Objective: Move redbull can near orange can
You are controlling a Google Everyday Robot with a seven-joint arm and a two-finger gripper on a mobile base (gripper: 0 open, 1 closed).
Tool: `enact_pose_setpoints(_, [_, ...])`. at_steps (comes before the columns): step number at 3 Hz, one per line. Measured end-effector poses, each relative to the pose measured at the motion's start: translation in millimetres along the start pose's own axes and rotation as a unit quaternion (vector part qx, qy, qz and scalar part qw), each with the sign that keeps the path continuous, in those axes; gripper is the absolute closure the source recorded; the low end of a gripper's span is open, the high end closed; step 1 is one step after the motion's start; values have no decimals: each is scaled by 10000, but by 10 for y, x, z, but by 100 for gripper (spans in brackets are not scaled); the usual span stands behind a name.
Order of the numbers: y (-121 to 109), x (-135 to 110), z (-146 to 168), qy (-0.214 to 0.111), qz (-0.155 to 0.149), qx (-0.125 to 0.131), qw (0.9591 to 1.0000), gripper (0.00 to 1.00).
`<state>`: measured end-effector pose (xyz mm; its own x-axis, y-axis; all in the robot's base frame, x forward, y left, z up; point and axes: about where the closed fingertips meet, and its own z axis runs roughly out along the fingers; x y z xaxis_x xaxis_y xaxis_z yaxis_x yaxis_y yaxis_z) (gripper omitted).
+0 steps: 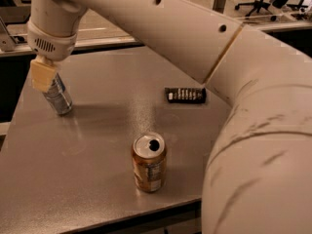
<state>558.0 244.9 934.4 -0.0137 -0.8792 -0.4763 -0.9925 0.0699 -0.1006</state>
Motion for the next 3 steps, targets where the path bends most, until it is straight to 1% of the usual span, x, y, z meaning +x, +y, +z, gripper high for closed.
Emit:
enact_pose_setpoints(1, [134, 173, -384, -115, -160, -41, 9998, 100])
enact_pose_setpoints(2, [351, 462, -844, -227, -222, -127, 9994, 100])
enact_pose_setpoints(3, [689, 816, -1086, -188, -147, -417, 9988, 100])
